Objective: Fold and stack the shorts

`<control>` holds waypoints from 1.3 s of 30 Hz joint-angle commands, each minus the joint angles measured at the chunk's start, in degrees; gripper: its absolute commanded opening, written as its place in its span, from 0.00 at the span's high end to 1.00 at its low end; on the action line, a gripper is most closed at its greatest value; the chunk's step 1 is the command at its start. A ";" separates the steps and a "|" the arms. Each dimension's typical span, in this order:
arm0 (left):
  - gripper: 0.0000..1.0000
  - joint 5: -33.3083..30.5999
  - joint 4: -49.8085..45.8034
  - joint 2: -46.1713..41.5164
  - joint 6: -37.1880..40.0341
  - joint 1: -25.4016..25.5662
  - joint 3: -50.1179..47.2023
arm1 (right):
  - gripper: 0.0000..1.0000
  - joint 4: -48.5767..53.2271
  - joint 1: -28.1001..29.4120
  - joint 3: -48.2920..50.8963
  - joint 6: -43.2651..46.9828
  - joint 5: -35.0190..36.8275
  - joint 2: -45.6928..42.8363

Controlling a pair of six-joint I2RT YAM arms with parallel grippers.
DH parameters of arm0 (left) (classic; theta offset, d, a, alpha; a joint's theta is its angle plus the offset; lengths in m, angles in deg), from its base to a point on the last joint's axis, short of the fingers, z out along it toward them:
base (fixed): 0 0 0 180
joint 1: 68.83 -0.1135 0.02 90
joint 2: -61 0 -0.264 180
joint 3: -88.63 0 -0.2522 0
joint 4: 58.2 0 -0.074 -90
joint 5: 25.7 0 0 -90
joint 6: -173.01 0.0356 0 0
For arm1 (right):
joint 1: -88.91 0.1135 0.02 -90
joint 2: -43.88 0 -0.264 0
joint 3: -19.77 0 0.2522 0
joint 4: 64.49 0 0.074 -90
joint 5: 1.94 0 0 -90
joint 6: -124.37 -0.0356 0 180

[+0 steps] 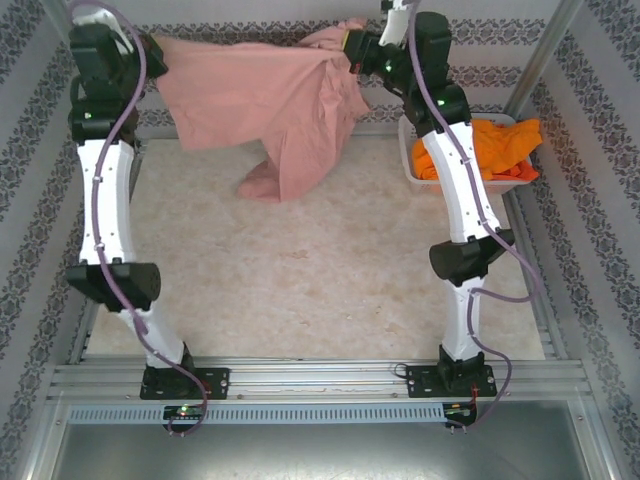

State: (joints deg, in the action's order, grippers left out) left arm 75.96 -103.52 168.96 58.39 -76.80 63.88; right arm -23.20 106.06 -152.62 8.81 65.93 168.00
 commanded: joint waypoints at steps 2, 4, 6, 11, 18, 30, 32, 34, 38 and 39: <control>1.00 2.08 -1.88 4.24 -0.75 -1.84 23.13 | 1.00 -12.54 -3.00 -9.73 -9.98 -7.13 0.82; 1.00 1.01 1.92 0.40 -0.28 -2.31 20.65 | 1.00 -13.11 -3.69 -9.39 -8.07 -7.83 -0.95; 1.00 1.27 4.30 -5.52 1.73 -2.32 14.02 | 1.00 -10.39 -4.07 -6.84 -1.71 -9.86 -3.99; 1.00 5.14 20.95 -27.28 4.29 -2.22 -24.41 | 1.00 -19.05 -4.98 27.05 7.00 -11.43 -20.95; 1.00 4.31 38.17 -61.97 0.38 -1.97 -79.50 | 1.00 -40.26 -4.09 83.61 11.58 -6.84 -48.16; 1.00 1.39 12.39 -90.38 -4.81 -1.61 -105.56 | 1.00 -31.33 11.11 131.14 3.67 7.59 -80.82; 1.00 2.20 9.00 -90.37 -4.09 -1.61 -105.31 | 1.00 -28.17 12.61 134.05 -0.65 9.07 -83.21; 1.00 1.56 6.21 -89.65 -3.86 -1.58 -105.34 | 1.00 -26.22 13.75 136.15 -4.97 10.06 -84.02; 1.00 0.91 6.77 -85.75 -3.35 -1.57 -104.25 | 1.00 -24.28 15.33 136.56 -11.16 12.73 -82.31; 1.00 1.03 8.21 -84.18 -3.18 -1.61 -103.33 | 0.99 -23.67 15.49 135.71 -11.71 13.49 -81.22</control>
State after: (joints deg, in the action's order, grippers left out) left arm 84.16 -97.22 82.39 54.46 -77.43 -42.43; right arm -52.21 121.86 -17.06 2.64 71.48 85.66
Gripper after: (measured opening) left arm 0.051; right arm 0.052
